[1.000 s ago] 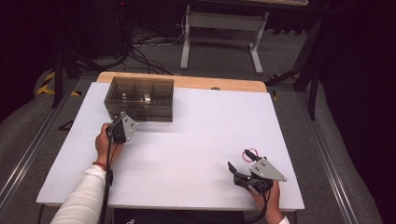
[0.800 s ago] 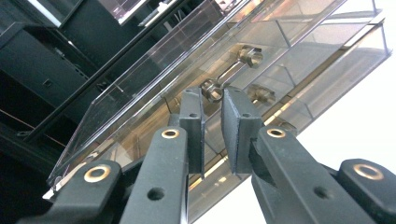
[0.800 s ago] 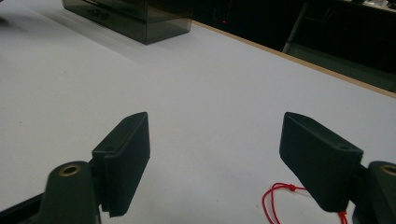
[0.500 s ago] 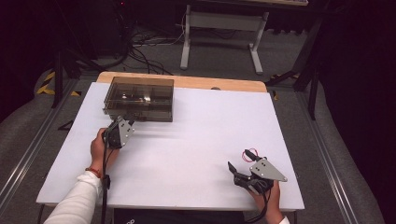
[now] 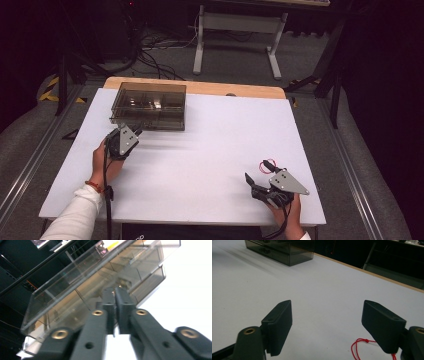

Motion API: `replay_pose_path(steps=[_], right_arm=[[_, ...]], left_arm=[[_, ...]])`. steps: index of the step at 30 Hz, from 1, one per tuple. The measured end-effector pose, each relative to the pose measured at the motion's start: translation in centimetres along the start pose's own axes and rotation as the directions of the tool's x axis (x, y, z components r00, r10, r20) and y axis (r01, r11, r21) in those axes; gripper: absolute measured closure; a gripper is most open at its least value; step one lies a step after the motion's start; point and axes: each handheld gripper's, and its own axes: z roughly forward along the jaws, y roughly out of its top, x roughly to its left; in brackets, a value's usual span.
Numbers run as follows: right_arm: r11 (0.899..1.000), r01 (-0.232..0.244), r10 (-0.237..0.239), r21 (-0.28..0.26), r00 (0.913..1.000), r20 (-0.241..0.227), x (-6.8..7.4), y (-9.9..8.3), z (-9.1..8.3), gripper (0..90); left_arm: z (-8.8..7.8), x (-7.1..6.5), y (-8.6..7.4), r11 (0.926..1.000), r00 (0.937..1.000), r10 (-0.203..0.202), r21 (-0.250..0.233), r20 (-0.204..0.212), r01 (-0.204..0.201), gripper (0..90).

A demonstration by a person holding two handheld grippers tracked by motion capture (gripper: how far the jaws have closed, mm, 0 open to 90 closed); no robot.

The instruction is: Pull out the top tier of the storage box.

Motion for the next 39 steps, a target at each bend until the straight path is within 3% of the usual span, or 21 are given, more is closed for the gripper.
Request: replay_pose_path(steps=[1, 2, 4, 8, 9, 11, 12, 13, 14, 16, 17, 18, 20, 22, 25, 26, 29, 31, 32, 34, 39], right_arm=[[1.000, 0.000, 0.000, 0.000, 1.0000, 0.000, 0.0, 0.0, 0.0, 25.7], [1.000, -0.005, 0.005, 0.000, 1.0000, -0.001, 0.0, 0.0, 0.0, 25.7], [1.000, -0.004, 0.004, 0.000, 1.0000, -0.002, 0.0, 0.0, 0.0, 25.7], [1.000, -0.001, 0.001, 0.001, 1.0000, -0.006, 0.0, 0.0, 0.0, 25.8], [1.000, -0.001, 0.001, 0.001, 1.0000, -0.006, 0.0, 0.0, 0.0, 25.8], [1.000, -0.007, 0.007, 0.003, 0.9999, -0.007, 0.0, 0.0, 0.0, 26.0], [1.000, -0.008, 0.008, 0.003, 0.9999, -0.008, 0.0, 0.0, 0.0, 26.0], [1.000, -0.008, 0.008, 0.003, 0.9999, -0.008, 0.0, 0.0, 0.0, 26.0], [1.000, -0.007, 0.007, 0.002, 0.9999, -0.009, 0.0, 0.0, 0.0, 26.1], [1.000, -0.009, 0.009, 0.005, 0.9999, -0.009, -0.1, 0.0, 0.0, 26.2], [1.000, -0.011, 0.011, 0.006, 0.9999, -0.009, -0.1, 0.0, 0.0, 26.2], [1.000, -0.011, 0.011, 0.005, 0.9999, -0.010, -0.1, -0.1, 0.0, 26.3], [1.000, -0.012, 0.012, 0.006, 0.9999, -0.010, -0.1, -0.1, 0.0, 26.3], [1.000, -0.012, 0.012, 0.006, 0.9999, -0.011, -0.1, -0.1, 0.0, 26.3], [1.000, -0.007, 0.008, 0.007, 0.9998, -0.016, 0.0, 0.0, 0.0, 26.3], [1.000, -0.006, 0.007, 0.007, 0.9998, -0.017, 0.0, 0.0, 0.0, 26.3], [1.000, -0.010, 0.010, 0.007, 0.9998, -0.016, 0.0, 0.0, 0.0, 26.3], [1.000, -0.014, 0.014, 0.006, 0.9998, -0.015, -0.1, 0.0, 0.0, 26.4], [1.000, -0.015, 0.015, 0.008, 0.9998, -0.015, -0.1, 0.0, 0.0, 26.5], [1.000, -0.016, 0.016, 0.009, 0.9998, -0.015, -0.2, 0.0, 0.0, 26.5], [1.000, -0.022, 0.023, 0.014, 0.9996, -0.017, -0.2, 0.0, 0.0, 26.8]], left_arm=[[0.0, 0.0, 0.0, 1.0000, 1.0000, 0.000, 0.000, 0.000, 0.000, 89.7], [-0.3, 1.1, 0.8, 0.9989, 0.9988, -0.046, 0.007, 0.018, 0.046, 89.8], [-0.3, 1.8, 1.3, 0.9982, 0.9981, -0.057, 0.021, 0.023, 0.057, 89.8], [0.6, 4.8, 3.0, 0.9848, 0.9916, -0.109, 0.144, 0.070, 0.098, 89.8], [0.6, 4.8, 3.0, 0.9848, 0.9916, -0.109, 0.144, 0.070, 0.098, 89.8], [1.8, 6.2, 3.4, 0.9659, 0.9861, -0.133, 0.236, 0.100, 0.106, 89.8], [2.1, 6.5, 3.3, 0.9604, 0.9846, -0.143, 0.255, 0.101, 0.113, 89.8], [2.1, 6.5, 3.3, 0.9604, 0.9846, -0.143, 0.255, 0.101, 0.113, 89.8], [2.5, 6.9, 3.3, 0.9517, 0.9801, -0.163, 0.280, 0.113, 0.126, 89.8], [3.2, 7.2, 3.2, 0.9408, 0.9807, -0.165, 0.315, 0.105, 0.124, 89.8], [3.6, 7.4, 3.0, 0.9314, 0.9753, -0.183, 0.340, 0.124, 0.131, 89.8], [3.7, 7.5, 3.0, 0.9288, 0.9688, -0.201, 0.342, 0.145, 0.142, 89.8], [3.8, 7.7, 3.2, 0.9247, 0.9661, -0.205, 0.355, 0.157, 0.139, 89.8], [3.9, 7.7, 3.3, 0.9205, 0.9651, -0.201, 0.369, 0.168, 0.127, 89.8], [4.4, 7.4, 3.4, 0.9018, 0.9701, -0.168, 0.425, 0.175, 0.080, 89.7], [4.5, 7.4, 3.4, 0.9000, 0.9678, -0.174, 0.428, 0.182, 0.082, 89.7], [4.8, 7.4, 3.3, 0.8897, 0.9697, -0.175, 0.449, 0.171, 0.082, 89.7], [4.9, 7.4, 3.3, 0.8876, 0.9708, -0.172, 0.454, 0.168, 0.079, 89.8], [5.2, 7.3, 3.2, 0.8773, 0.9710, -0.165, 0.476, 0.173, 0.064, 89.7], [5.3, 7.4, 3.2, 0.8810, 0.9693, -0.170, 0.468, 0.178, 0.068, 89.7], [5.3, 7.3, 3.3, 0.8802, 0.9646, -0.179, 0.469, 0.193, 0.070, 89.8]])
